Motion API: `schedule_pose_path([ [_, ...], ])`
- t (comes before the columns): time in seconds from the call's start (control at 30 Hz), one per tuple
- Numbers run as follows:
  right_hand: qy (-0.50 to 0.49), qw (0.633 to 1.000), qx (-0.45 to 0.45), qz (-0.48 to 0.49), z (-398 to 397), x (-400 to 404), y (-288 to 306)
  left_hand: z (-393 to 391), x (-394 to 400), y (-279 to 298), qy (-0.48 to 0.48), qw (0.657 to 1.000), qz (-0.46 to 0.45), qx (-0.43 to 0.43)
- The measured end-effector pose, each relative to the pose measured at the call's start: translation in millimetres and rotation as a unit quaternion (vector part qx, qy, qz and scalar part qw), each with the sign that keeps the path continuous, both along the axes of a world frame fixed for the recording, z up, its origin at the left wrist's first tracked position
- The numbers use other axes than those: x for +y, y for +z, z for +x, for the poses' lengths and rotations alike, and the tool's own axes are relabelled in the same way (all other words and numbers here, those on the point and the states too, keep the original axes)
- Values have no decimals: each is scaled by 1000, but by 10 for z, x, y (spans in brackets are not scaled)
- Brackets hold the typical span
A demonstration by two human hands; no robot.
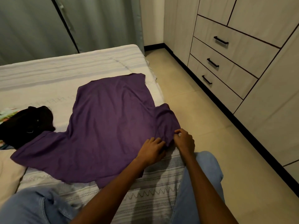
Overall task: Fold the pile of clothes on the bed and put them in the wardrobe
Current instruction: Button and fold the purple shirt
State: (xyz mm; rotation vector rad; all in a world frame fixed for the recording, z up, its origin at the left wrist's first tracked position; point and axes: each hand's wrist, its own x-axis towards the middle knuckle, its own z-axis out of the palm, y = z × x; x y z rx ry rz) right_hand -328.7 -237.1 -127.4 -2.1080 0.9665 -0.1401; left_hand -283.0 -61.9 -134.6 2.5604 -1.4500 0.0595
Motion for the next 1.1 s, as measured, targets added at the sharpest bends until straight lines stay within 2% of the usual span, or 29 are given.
schedule_pose_path([
  [0.1, -24, 999, -14, -20, -32, -99, -38, 70, 36, -36, -26, 999, -22, 10],
  [0.2, -42, 997, 41, 54, 26, -151, -107, 81, 27, 5, -1, 1000, -12, 12],
  [0.27, -52, 991, 44, 116, 89, -172, -118, 77, -21, 39, 17, 1000, 8, 5],
  [0.37, -69, 979, -62, 183, 192, -242, -154, 62, -127, 48, 9, 1000, 18, -14],
  [0.47, -109, 958, -159, 214, 231, -288, -121, 67, -203, 22, 6, 999, -33, 0],
  [0.53, -163, 956, -184, 159, 159, -269, 1, 72, -211, 1, -6, 997, -76, 33],
  [0.6, -184, 965, -165, 90, 50, -273, 41, 85, -193, -6, -36, 994, -77, 75],
  [0.67, -148, 986, -45, 64, -33, -311, -10, 110, -169, -8, -64, 990, -43, 119],
  [0.73, -92, 989, 82, 75, -82, -355, -122, 144, -165, 25, -87, 982, -17, 166],
  [0.77, -68, 990, 104, 68, -84, -365, -159, 156, -179, 59, -93, 977, -21, 193],
  [0.87, -45, 997, 61, -5, 9, -343, -163, 186, -242, 162, -46, 965, -98, 240],
  [0.97, 13, 998, -18, -55, 179, -303, -49, 272, -257, 122, 28, 976, -139, 167],
  [1.1, 95, 988, -93, -83, 593, -256, 178, 527, -183, 98, 106, 973, -151, 139],
])
